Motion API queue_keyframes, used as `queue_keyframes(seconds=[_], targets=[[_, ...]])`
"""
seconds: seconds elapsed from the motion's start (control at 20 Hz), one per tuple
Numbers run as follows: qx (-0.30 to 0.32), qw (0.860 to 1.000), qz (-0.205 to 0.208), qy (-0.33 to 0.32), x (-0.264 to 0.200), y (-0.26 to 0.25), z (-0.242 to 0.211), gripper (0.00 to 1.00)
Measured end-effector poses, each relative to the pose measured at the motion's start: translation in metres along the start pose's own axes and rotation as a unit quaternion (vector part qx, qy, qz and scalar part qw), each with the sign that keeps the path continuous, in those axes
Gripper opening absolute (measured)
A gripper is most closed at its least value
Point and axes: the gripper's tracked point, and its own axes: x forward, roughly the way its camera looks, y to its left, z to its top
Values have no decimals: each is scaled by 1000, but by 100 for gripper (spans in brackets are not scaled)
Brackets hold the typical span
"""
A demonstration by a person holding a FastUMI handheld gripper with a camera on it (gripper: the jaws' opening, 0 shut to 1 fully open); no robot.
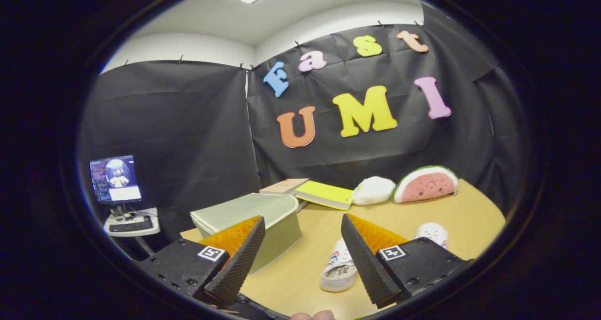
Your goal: Open the storage box then place both shoes into the box .Put the left shoe in first, then the right shoe, with the right side of both shoes facing outward in a uniform manner.
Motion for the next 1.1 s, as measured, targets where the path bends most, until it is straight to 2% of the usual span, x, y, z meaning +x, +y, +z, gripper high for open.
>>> queue_keyframes(seconds=[0.25, 0.5, 0.8, 1.1], targets=[[95, 991, 82, 45, 58, 43, -29, 100], [148, 976, 132, 94, 98, 67, -50, 100], [215, 946, 195, 145, 109, 80, -66, 99], [295, 902, 268, 167, 103, 100, -56, 93]])
